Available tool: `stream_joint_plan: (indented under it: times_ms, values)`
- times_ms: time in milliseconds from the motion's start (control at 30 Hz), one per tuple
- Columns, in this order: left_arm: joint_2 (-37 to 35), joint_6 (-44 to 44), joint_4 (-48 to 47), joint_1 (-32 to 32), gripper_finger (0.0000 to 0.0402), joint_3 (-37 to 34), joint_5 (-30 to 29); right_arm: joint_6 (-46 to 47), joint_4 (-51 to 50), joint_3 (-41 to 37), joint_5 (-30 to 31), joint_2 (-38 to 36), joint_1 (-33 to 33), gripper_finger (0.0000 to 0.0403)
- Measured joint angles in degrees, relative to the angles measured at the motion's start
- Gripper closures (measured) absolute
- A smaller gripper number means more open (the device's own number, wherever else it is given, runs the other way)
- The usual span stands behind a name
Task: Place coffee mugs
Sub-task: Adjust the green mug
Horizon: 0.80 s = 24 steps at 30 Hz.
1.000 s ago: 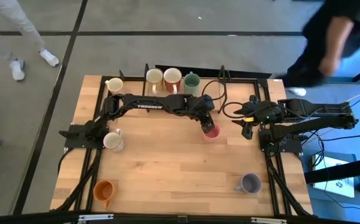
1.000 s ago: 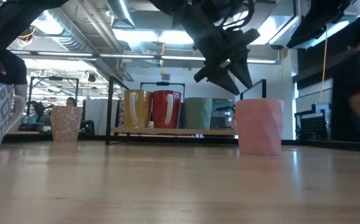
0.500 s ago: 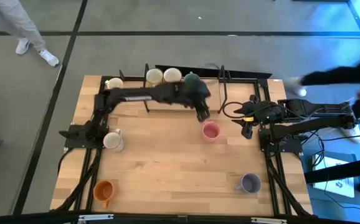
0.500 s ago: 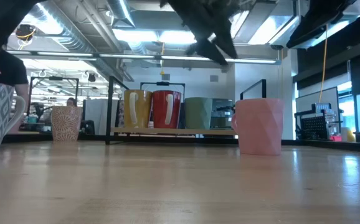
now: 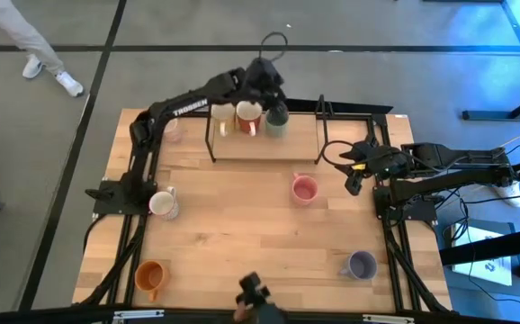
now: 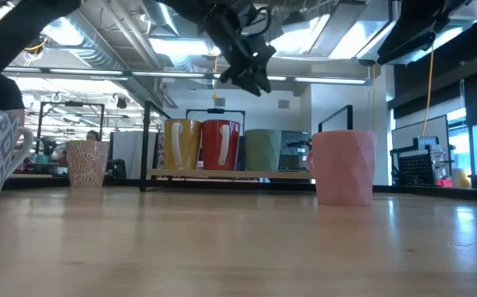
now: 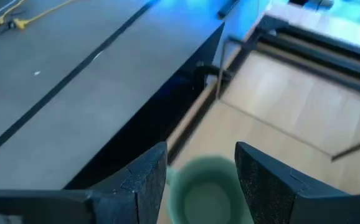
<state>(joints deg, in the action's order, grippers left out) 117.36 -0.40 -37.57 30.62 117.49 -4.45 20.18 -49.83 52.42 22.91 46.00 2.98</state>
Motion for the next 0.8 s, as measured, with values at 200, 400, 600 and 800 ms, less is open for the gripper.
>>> stream_joint_plan:
  times_ms: [200,400,600,800]
  values:
    - [9.45,1.32,-13.09,3.70,0.0218,12.50,3.95,2.16,0.29,-1.53,2.68,0.00,0.00,0.0226]
    - [13.80,2.56,-14.08,4.51,0.0218,17.20,6.42,5.61,0.36,-4.78,2.87,0.00,0.00,0.0226]
    - [16.19,4.83,-14.25,4.35,0.0218,17.05,7.90,6.65,0.74,-5.40,3.09,-0.02,0.00,0.0226]
    - [16.75,6.40,-15.29,4.05,0.0218,16.22,8.11,6.70,0.70,-5.40,3.05,0.00,0.00,0.0226]
